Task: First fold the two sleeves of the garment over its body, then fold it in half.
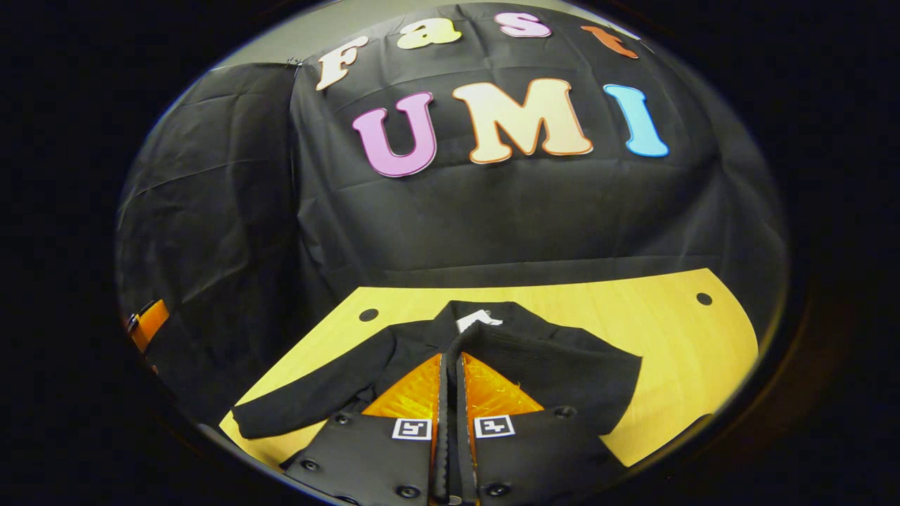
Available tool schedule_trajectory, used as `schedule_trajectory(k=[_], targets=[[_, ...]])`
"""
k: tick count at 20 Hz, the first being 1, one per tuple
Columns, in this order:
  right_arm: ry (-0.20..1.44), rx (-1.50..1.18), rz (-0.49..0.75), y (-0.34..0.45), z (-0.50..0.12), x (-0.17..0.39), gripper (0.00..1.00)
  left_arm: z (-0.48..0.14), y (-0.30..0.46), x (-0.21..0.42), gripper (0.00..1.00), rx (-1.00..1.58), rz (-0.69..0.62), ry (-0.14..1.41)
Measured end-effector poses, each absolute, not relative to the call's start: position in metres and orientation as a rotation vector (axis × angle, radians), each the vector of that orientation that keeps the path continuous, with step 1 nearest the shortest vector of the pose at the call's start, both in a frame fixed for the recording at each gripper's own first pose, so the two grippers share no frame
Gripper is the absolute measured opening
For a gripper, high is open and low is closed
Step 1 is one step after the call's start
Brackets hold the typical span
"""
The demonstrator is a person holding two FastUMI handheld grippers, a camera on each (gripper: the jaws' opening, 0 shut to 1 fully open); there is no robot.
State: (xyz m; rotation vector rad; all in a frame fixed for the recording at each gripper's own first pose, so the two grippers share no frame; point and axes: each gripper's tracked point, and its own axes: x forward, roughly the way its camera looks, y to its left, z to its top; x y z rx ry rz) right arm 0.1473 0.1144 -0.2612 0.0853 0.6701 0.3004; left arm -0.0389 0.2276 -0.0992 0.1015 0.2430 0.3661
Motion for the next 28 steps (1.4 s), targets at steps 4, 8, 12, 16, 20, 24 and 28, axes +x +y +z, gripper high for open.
schedule_trajectory(k=[4, 8, 12, 16, 20, 24, 28], targets=[[0.684, 0.068, 0.344, 0.161, -0.273, 0.151, 0.08, -0.111, 0.249, -0.04, 0.94, 0.091, 0.375, 0.261], [0.72, 0.067, 0.389, 0.201, -0.292, 0.154, 0.08, -0.12, 0.265, -0.04, 0.99, 0.083, 0.389, 0.283], [0.715, 0.102, 0.415, 0.225, -0.29, 0.149, 0.3, -0.142, 0.272, -0.052, 0.99, 0.063, 0.392, 0.351], [0.564, 0.022, 0.414, 0.21, -0.254, 0.158, 0.98, -0.173, 0.28, -0.07, 0.94, 0.038, 0.432, 0.432], [0.511, -0.012, 0.399, 0.184, -0.235, 0.14, 0.98, -0.216, 0.282, -0.096, 0.96, -0.036, 0.48, 0.571], [0.515, -0.046, 0.378, 0.15, -0.234, 0.122, 0.98, -0.255, 0.278, -0.133, 0.96, -0.088, 0.531, 0.681], [0.56, -0.025, 0.34, 0.122, -0.241, 0.11, 0.98, -0.29, 0.263, -0.155, 0.96, -0.102, 0.533, 0.775]])
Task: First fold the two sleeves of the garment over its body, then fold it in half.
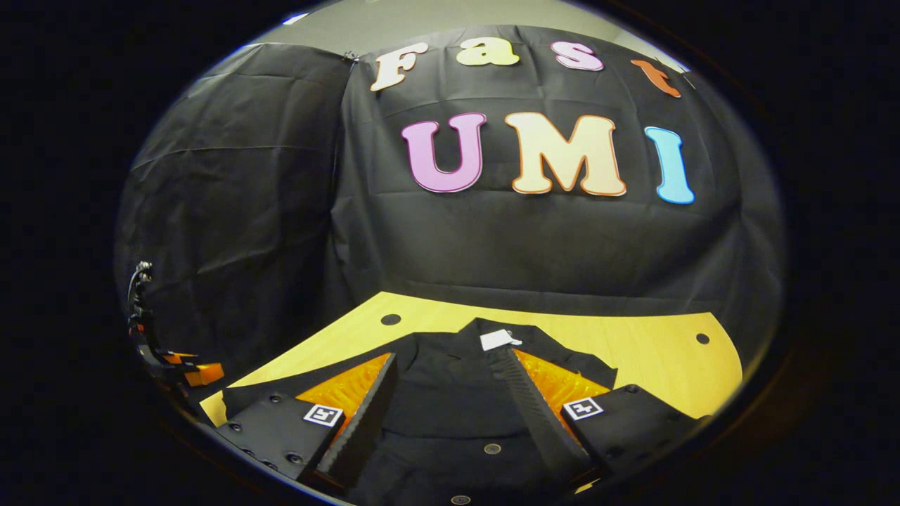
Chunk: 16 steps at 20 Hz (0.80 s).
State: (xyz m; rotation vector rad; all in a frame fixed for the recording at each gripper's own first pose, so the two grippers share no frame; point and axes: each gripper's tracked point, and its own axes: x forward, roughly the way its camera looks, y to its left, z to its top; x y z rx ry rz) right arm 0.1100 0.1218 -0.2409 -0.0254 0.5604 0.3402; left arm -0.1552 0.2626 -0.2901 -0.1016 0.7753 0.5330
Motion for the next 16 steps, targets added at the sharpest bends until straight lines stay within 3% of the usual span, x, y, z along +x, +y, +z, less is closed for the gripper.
schedule_trajectory(k=[1, 11, 15, 16], targets=[[0.572, -0.019, 0.33, 0.116, -0.243, 0.107, 0.94, -0.298, 0.26, -0.16, 0.96, -0.108, 0.535, 0.793], [0.542, -0.084, 0.274, 0.063, -0.226, 0.086, 0.97, -0.359, 0.248, -0.209, 0.95, -0.295, 0.692, 0.951], [0.544, -0.076, 0.257, 0.049, -0.226, 0.083, 0.97, -0.363, 0.248, -0.206, 0.94, -0.215, 0.631, 0.937], [0.546, -0.068, 0.254, 0.047, -0.226, 0.084, 0.97, -0.361, 0.243, -0.203, 0.86, -0.211, 0.614, 0.935]])
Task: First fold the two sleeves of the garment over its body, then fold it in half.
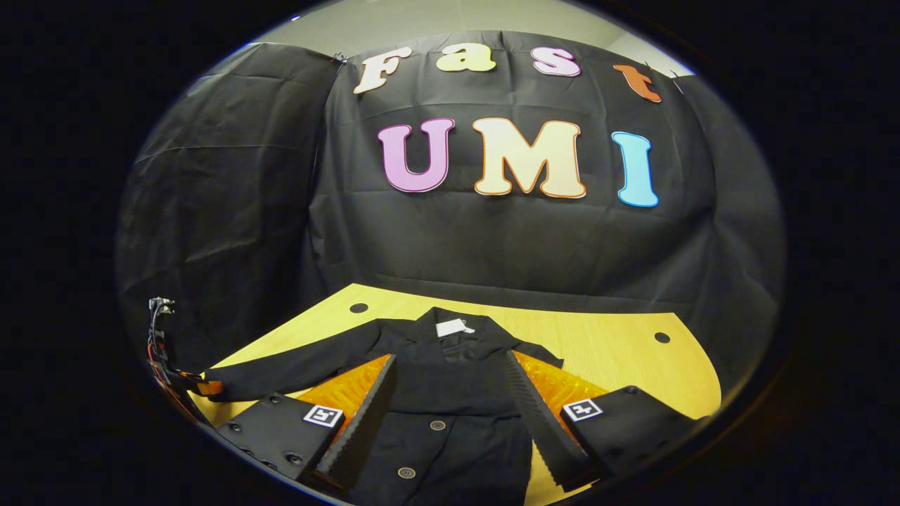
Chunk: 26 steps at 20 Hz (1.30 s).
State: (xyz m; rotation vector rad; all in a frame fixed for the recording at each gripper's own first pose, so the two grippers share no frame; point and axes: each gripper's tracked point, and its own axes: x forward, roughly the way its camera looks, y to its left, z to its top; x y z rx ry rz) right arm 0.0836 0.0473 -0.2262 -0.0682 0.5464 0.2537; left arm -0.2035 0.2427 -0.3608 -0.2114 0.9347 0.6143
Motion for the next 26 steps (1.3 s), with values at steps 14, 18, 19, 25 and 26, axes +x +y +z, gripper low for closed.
schedule_trajectory(k=[14, 18, 19, 25, 26], targets=[[0.544, -0.064, 0.274, 0.042, -0.222, 0.072, 0.98, -0.31, 0.237, -0.131, 0.0, -0.223, 0.502, 0.841], [0.541, -0.053, 0.26, 0.031, -0.22, 0.065, 0.98, -0.276, 0.223, -0.074, 0.0, -0.192, 0.42, 0.746], [0.539, -0.049, 0.254, 0.028, -0.219, 0.065, 0.94, -0.268, 0.216, -0.062, 0.0, -0.176, 0.396, 0.727], [0.517, -0.029, 0.199, -0.005, -0.21, 0.05, 0.94, -0.243, 0.172, -0.005, 0.0, -0.102, 0.259, 0.653], [0.517, -0.022, 0.187, -0.013, -0.209, 0.047, 0.94, -0.241, 0.164, 0.004, 0.0, -0.099, 0.24, 0.642]])
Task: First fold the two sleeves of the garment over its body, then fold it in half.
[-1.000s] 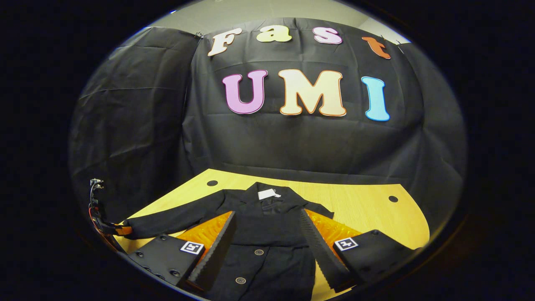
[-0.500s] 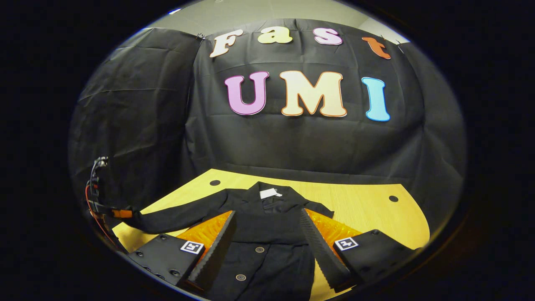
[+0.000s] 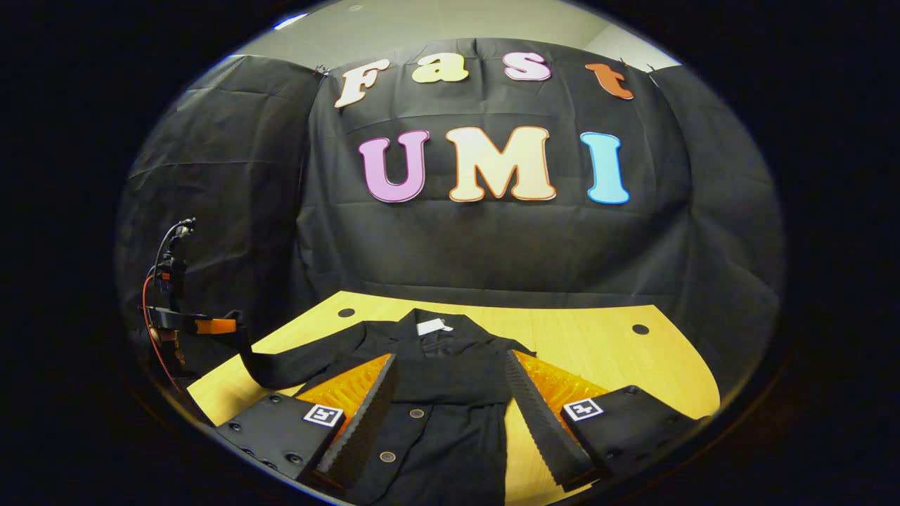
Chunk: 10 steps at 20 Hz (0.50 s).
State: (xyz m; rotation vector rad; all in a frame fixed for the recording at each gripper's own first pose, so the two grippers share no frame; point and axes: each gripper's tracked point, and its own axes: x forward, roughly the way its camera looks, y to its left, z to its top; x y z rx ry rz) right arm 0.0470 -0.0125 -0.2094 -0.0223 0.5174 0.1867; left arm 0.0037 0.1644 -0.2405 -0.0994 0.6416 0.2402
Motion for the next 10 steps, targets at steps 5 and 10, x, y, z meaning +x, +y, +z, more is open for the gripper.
schedule_trajectory(k=[5, 10], targets=[[0.515, -0.002, 0.123, -0.048, -0.206, 0.03, 0.94, -0.214, 0.121, 0.05, 0.0, -0.066, 0.144, 0.554], [0.497, 0.022, 0.07, -0.075, -0.198, 0.014, 0.94, -0.204, 0.063, 0.083, 0.0, -0.055, 0.032, 0.53]])
